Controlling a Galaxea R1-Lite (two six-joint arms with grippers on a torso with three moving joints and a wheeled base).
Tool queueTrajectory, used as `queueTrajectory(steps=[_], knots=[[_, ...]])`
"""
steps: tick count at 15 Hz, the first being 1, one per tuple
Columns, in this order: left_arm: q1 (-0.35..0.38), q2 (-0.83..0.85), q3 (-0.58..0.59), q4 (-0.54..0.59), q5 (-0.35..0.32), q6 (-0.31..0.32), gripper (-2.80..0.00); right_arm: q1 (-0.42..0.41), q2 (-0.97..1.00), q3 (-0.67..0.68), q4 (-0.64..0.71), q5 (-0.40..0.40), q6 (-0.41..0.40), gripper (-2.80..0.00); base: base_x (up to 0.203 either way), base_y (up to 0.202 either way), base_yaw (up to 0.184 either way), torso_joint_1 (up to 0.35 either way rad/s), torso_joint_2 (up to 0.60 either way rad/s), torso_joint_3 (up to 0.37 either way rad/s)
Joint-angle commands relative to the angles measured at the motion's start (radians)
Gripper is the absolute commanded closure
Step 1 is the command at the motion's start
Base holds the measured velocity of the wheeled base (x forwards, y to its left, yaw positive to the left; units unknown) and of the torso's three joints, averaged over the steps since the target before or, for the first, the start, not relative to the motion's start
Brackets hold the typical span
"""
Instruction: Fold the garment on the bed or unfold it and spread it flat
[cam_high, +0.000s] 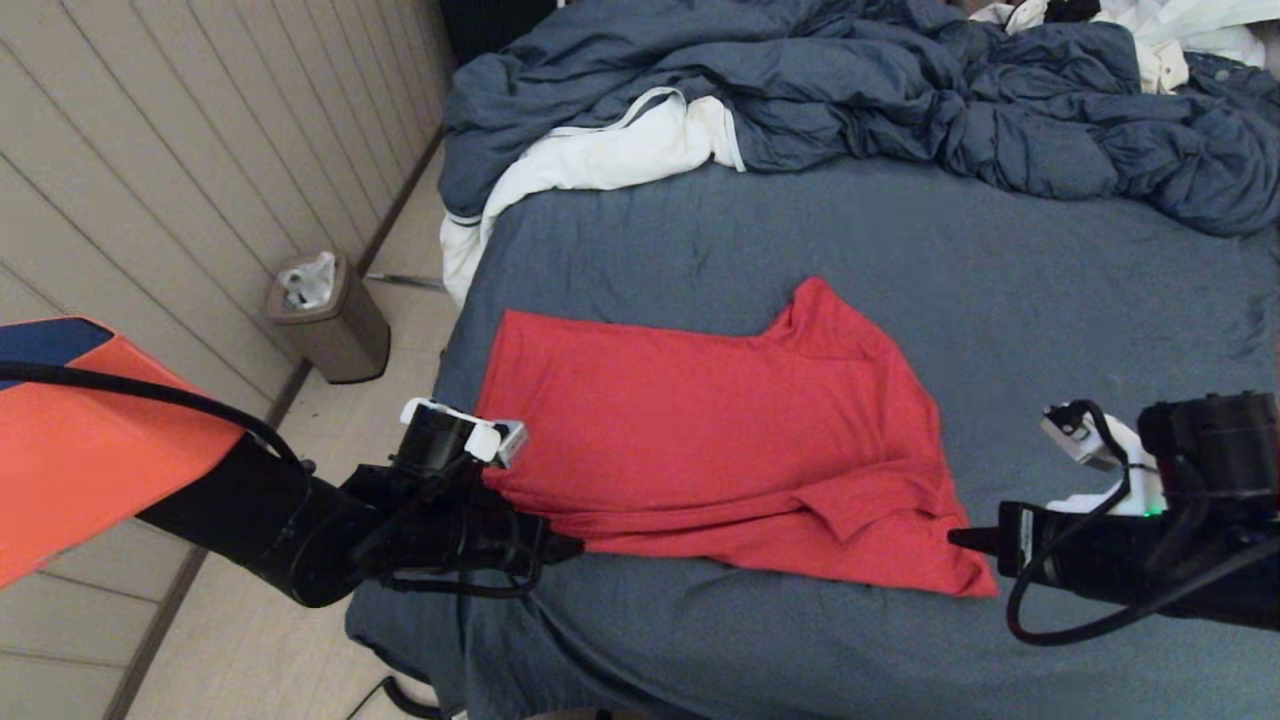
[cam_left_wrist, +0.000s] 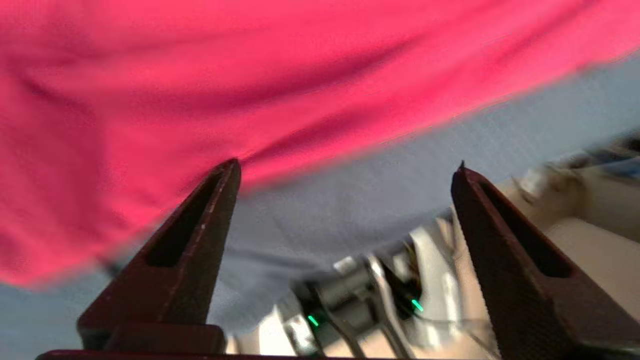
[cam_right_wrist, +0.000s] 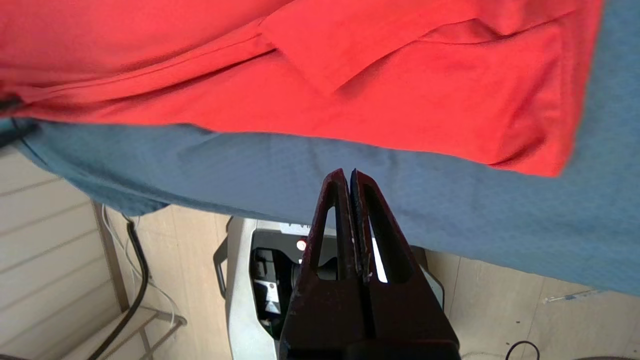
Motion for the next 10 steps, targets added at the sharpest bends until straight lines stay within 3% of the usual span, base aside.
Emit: queueTrajectory(steps=[1, 10], knots=[[0.063, 0.030, -0.042, -0.023, 0.034, 0.031, -2.80, -0.003, 0.002, 0.003, -0.003, 0.020, 0.002, 0.00, 0.000, 0.000, 0.000, 0.000, 0.00, 0.000], [0.096, 0.050, -0.075, -0.028, 0.038, 0.036, -2.80, -0.008, 0.003, 0.008, -0.003, 0.041, 0.003, 0.00, 0.000, 0.000, 0.000, 0.000, 0.00, 0.000]])
